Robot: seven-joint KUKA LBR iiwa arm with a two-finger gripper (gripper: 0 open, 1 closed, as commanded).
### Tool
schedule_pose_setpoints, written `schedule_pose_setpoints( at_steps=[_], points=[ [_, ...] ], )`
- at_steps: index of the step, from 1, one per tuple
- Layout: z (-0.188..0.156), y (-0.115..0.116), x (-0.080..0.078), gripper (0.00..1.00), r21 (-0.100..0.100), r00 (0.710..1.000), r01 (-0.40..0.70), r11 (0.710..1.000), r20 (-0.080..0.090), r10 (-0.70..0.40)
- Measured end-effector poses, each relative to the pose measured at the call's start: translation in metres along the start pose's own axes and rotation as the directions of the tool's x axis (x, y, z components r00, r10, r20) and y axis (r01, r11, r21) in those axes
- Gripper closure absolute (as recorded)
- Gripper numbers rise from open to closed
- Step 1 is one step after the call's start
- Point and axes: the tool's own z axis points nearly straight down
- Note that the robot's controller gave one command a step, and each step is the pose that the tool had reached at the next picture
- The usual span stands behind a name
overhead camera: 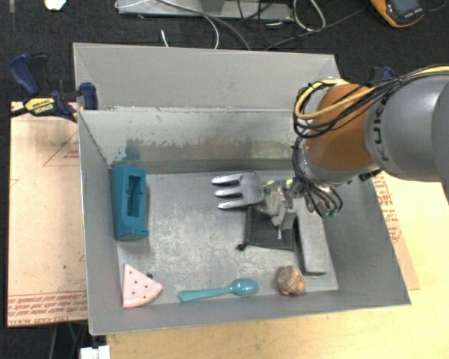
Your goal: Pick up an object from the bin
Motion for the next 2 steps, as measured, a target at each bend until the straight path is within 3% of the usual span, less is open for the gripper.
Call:
schedule_pose_setpoints(
  at_steps=[1, 2],
  points=[
    [-0.005, -0.001, -0.004, 1.00, 0.000, 1.000, 0.019, 1.000, 0.005, -0.019],
    [-0.061, 0.002, -0.009, 1.00, -0.001, 0.999, 0.047, 0.999, -0.001, -0.047]
  ],
)
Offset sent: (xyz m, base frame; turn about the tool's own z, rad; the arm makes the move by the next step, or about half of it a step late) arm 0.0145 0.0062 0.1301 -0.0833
